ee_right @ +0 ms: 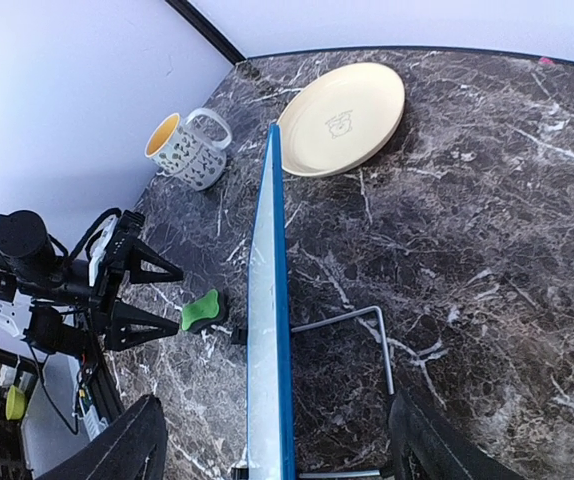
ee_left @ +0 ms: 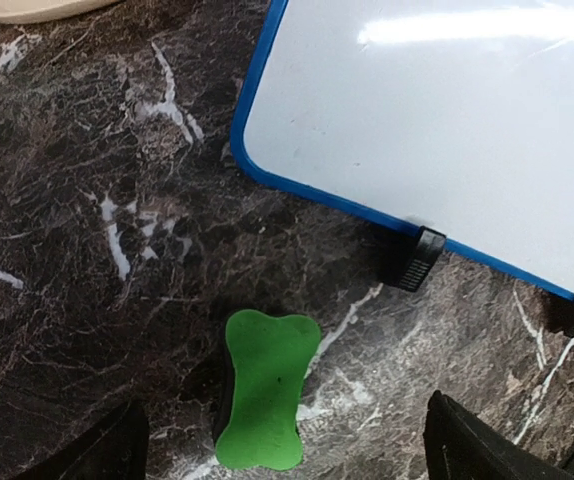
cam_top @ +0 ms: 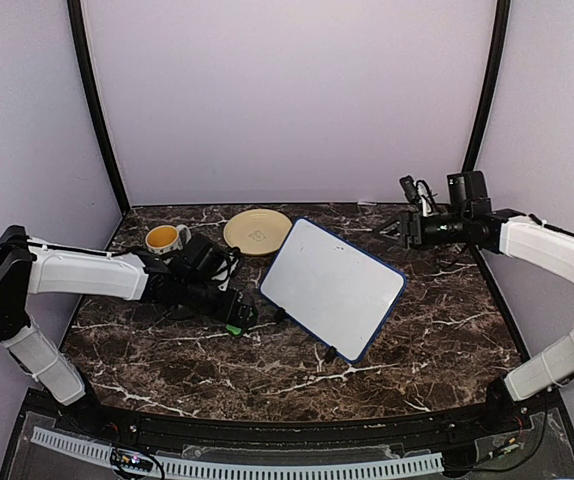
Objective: Erase the whiteboard
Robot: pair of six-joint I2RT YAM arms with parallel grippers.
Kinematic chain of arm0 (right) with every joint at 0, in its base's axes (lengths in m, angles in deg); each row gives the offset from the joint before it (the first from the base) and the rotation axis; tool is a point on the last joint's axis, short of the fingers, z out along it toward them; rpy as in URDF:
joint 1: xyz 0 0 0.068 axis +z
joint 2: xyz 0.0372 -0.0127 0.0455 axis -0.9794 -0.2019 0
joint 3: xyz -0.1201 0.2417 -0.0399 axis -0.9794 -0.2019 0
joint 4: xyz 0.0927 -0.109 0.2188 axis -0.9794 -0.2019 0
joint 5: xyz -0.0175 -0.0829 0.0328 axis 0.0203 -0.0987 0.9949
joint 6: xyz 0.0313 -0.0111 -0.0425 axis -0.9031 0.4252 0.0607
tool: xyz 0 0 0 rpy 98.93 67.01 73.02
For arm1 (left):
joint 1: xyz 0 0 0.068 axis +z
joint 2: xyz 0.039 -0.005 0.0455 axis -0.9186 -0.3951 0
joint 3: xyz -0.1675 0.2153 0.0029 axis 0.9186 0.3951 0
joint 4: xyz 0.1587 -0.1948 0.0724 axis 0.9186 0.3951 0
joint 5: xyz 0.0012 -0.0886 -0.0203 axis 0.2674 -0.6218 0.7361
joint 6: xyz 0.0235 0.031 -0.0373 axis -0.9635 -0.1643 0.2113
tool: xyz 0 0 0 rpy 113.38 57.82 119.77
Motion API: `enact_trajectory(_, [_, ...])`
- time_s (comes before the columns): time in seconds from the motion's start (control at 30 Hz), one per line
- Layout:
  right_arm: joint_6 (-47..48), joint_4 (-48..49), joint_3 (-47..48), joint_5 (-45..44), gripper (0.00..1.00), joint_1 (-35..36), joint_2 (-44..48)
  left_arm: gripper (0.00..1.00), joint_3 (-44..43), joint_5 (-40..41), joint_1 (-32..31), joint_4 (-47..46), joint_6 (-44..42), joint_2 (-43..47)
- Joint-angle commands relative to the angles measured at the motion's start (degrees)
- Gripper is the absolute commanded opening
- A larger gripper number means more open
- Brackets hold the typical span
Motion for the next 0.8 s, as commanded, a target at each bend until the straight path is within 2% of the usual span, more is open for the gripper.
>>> enact_trajectory(0.0, [-0.8, 0.8, -0.6, 0.5, 0.78, -2.8, 4.4, 0.99, -1.3, -2.4, 1.6, -0.9, -1.1, 5.5])
enact_trajectory(0.17, [-3.1, 3.5, -4.6, -1.1, 0.80, -6.8, 10.2, 0.99, 0.3, -3.2, 4.7, -3.7, 0.4, 11.3])
enact_trajectory(0.27, [-5.1, 6.2, -9.0, -2.8, 0.81, -8.7, 14.3, 0.99, 3.5, -2.3, 7.3, -6.6, 3.2, 18.2])
enact_trajectory(0.53, [-9.5, 11.9, -23.1, -7.6, 0.90, -12.9, 23.3, 0.99, 14.2, 7.0, 12.0, -6.4, 9.5, 34.0])
enact_trajectory(0.63, [-11.1, 14.3, -28.6, -9.8, 0.98, -13.3, 25.8, 0.99, 16.4, 9.9, 12.4, -4.1, 11.1, 36.7])
enact_trajectory(0.77, [-13.9, 17.7, -36.2, -12.4, 0.98, -13.6, 29.6, 0.99, 21.2, 11.4, 12.4, -3.3, 14.0, 37.6])
